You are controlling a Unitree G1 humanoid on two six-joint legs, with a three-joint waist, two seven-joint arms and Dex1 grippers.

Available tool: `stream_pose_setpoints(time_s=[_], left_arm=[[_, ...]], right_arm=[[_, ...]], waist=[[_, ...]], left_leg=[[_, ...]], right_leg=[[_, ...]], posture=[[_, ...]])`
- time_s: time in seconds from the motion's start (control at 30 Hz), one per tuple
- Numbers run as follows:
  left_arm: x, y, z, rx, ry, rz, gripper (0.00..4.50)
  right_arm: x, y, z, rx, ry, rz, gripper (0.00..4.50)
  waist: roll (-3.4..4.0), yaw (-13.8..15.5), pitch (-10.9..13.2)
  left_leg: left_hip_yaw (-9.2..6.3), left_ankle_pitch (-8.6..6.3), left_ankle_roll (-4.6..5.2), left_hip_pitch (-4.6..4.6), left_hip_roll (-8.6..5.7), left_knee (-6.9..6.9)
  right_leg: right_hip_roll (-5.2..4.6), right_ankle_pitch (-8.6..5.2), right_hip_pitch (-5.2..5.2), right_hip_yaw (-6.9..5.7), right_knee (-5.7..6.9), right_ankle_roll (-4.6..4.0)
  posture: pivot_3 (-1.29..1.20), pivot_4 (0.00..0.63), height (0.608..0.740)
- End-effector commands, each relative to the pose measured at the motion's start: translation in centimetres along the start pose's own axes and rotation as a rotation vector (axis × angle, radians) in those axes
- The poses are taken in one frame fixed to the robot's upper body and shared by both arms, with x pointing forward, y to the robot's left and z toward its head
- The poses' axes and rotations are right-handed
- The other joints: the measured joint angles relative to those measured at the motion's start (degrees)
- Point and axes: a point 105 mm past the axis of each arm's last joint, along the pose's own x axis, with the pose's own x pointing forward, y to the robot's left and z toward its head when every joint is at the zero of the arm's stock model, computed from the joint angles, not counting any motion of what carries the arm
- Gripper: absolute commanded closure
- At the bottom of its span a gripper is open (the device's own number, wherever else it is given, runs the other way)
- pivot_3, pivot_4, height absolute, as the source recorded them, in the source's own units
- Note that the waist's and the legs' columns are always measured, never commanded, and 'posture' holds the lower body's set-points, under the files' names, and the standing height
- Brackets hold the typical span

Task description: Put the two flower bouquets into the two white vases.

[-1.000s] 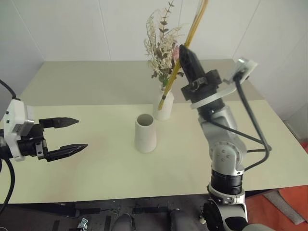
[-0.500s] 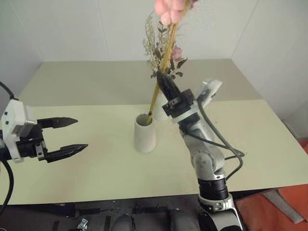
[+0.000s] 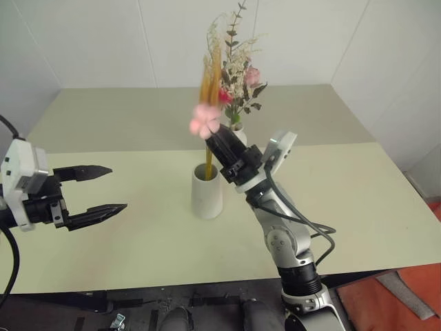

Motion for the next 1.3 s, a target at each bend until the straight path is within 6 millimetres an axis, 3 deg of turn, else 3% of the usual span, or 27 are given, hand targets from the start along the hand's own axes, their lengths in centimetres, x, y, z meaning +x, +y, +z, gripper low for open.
stream_pose_setpoints(time_s=[0.03,0.17,0.27,0.43,0.67,0.77,0.93,1.2,1.3], left_arm=[[-0.1,0.5,1.0,0.053,-0.008,0.003,0.00],[0.0,0.8,1.0,0.059,-0.006,-0.001,0.00],[0.1,0.9,0.9,0.061,-0.002,-0.008,0.00],[0.6,1.0,0.7,0.066,-0.004,-0.022,0.00],[0.1,1.0,0.4,0.071,0.002,-0.021,0.00],[-0.1,1.0,0.3,0.071,0.004,-0.016,0.00],[-0.5,1.1,0.0,0.069,0.013,-0.006,0.00],[-0.5,1.5,-0.1,0.070,0.018,-0.007,0.00],[-0.5,1.9,-0.3,0.073,0.024,-0.010,0.00]], right_arm=[[-1.3,1.7,0.8,-0.025,0.000,0.084,1.41],[-3.8,0.6,-0.1,-0.065,0.090,0.011,0.05],[-5.2,-0.2,-0.1,-0.109,0.153,-0.004,0.05],[-8.1,-2.4,1.4,-0.243,0.292,-0.003,0.05],[-14.4,-6.7,8.5,-0.417,0.629,-0.012,0.05],[-16.6,-7.8,10.6,-0.469,0.834,-0.012,0.05],[-18.6,-8.1,13.2,-0.508,0.972,0.000,0.05],[-19.6,-9.6,17.2,-0.634,1.052,-0.096,0.05],[-20.0,-9.2,18.4,-0.608,1.072,-0.102,0.05]], waist=[[-0.03,0.1,0.0],[-0.08,0.3,0.0],[-0.08,0.1,0.0],[-0.09,0.5,-0.1],[-0.03,1.8,0.0],[-0.08,2.0,0.0],[-0.14,1.7,-0.1],[-0.14,1.6,-0.1],[-0.13,1.6,-0.1]], left_leg=[[0.00,0.00,0.00,0.01,0.00,0.00],[0.01,0.00,0.00,0.04,-0.02,0.02],[0.01,0.00,0.00,0.14,0.00,0.02],[0.01,0.00,0.00,0.11,0.02,0.03],[0.04,0.00,0.00,0.20,0.03,0.04],[0.04,-0.01,0.01,0.43,-0.03,0.04],[0.07,-0.01,0.01,0.56,0.04,0.00],[0.09,-0.01,0.01,0.54,0.03,0.01],[0.09,-0.01,0.01,0.54,0.02,0.01]], right_leg=[[0.00,0.00,0.01,0.00,0.00,0.00],[-0.01,0.00,0.07,-0.01,-0.02,0.00],[0.03,0.00,0.12,0.01,0.01,-0.01],[0.05,-0.01,0.15,0.01,-0.03,-0.03],[0.07,-0.02,0.32,0.03,-0.11,-0.03],[0.01,-0.03,0.60,0.00,-0.19,-0.01],[0.09,-0.06,0.67,0.04,-0.16,-0.04],[0.08,-0.07,0.67,0.04,-0.17,-0.03],[0.06,-0.06,0.67,0.05,-0.17,-0.02]], posture=[[0.00,0.150,0.740],[0.00,0.150,0.740],[0.00,0.150,0.740],[0.00,0.150,0.740],[0.00,0.150,0.740],[0.00,0.150,0.740],[0.00,0.150,0.740],[0.00,0.150,0.740],[0.00,0.150,0.740]])
